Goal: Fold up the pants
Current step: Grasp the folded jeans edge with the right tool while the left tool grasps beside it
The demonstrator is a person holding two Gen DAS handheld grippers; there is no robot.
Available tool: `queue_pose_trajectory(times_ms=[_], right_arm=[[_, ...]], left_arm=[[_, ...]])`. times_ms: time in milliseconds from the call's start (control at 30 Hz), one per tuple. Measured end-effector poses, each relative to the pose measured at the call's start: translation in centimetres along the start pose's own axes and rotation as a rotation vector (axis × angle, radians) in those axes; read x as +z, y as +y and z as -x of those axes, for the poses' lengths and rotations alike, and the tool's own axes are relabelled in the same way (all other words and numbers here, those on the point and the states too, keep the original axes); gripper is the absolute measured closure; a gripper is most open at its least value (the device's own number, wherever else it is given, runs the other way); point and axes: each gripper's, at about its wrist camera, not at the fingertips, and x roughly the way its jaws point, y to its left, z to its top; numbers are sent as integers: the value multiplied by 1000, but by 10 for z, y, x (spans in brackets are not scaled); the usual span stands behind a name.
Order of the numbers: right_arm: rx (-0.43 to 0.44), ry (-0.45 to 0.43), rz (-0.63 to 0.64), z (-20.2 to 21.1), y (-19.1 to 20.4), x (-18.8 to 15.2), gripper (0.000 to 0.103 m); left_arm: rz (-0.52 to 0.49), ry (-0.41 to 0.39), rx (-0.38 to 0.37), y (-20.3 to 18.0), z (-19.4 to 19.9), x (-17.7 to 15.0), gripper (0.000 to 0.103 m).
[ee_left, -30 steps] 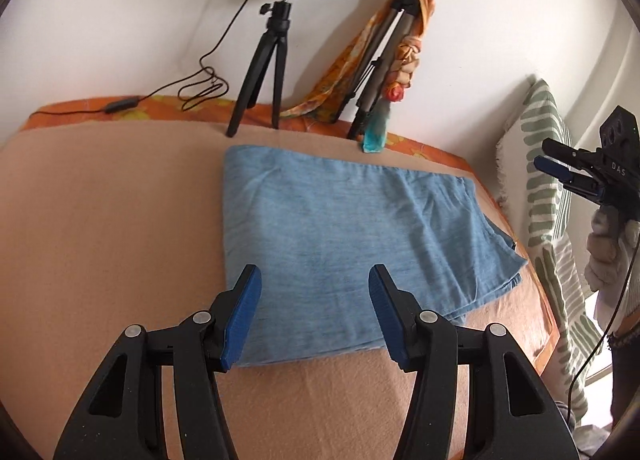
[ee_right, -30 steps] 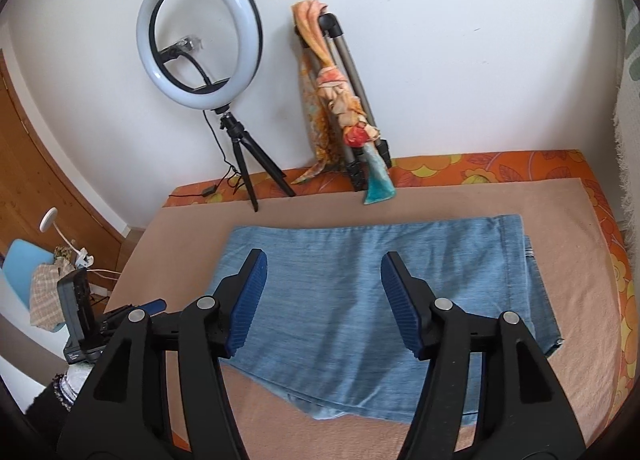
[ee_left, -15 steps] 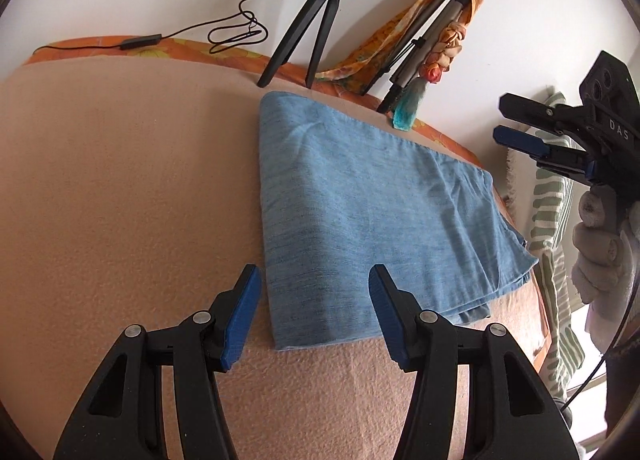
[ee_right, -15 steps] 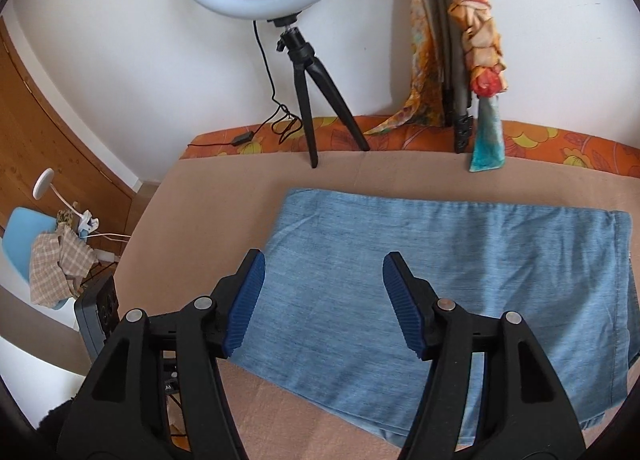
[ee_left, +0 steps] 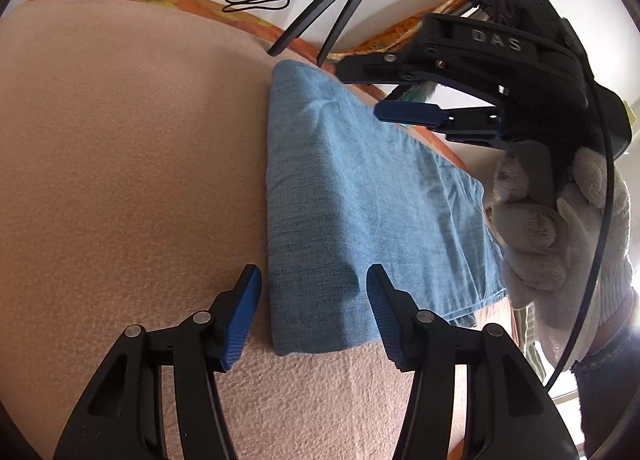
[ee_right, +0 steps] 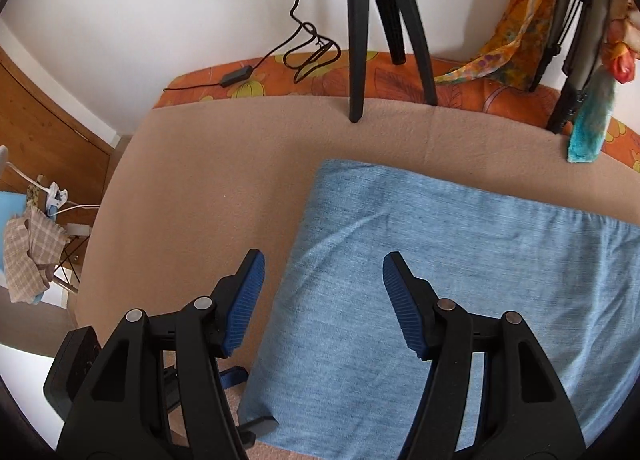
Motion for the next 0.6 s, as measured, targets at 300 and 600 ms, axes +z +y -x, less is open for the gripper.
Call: queue_pose_trajectory(times_ms=[300, 600], right_arm=[[-86, 105, 6, -48, 19, 19, 38], [-217, 238, 106, -84, 40, 27, 39]], left_arm=[[21, -26, -75, 1, 4, 1, 76], [-67, -69, -96, -24, 14, 4, 77]])
